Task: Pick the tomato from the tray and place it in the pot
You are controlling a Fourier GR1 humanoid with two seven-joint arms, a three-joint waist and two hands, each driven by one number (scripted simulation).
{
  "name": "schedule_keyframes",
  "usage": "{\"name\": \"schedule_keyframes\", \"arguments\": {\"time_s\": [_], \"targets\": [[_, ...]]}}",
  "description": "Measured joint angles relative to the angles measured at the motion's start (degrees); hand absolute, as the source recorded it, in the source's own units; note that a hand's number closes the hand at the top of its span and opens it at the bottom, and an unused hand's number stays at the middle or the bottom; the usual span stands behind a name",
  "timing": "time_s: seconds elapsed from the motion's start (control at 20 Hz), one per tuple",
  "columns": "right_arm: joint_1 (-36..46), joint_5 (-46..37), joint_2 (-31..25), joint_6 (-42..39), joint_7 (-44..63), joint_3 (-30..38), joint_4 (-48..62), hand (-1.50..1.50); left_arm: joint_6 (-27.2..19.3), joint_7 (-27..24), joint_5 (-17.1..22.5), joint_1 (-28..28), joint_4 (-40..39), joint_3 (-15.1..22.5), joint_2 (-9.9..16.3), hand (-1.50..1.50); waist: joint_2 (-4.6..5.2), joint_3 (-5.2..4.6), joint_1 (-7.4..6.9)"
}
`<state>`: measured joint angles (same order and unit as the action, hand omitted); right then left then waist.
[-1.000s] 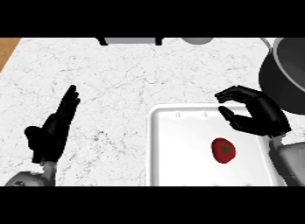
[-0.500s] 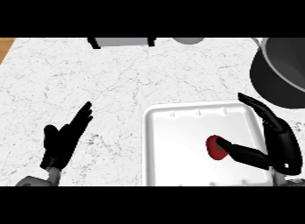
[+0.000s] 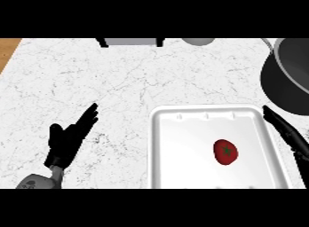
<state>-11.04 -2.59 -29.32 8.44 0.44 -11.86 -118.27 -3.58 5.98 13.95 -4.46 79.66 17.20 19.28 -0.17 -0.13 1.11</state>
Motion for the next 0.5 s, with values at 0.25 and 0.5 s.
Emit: {"name": "schedule_keyframes", "arguments": {"time_s": [0.25, 0.5], "targets": [[2.8, 2.2, -0.4, -2.8, 13.3, -0.4, -1.8, -1.50, 1.5, 1.0, 0.0, -0.6, 0.6, -1.0, 0.2, 0.00, 0.13, 0.05, -0.90], [7.0, 3.1, -0.9, -7.9, 19.8, -3.6, 4.6, -1.50, 2.5, 0.2, -0.5, -1.8, -2.0, -1.4, -0.8, 0.00, 0.33, 0.08, -1.45]]}}
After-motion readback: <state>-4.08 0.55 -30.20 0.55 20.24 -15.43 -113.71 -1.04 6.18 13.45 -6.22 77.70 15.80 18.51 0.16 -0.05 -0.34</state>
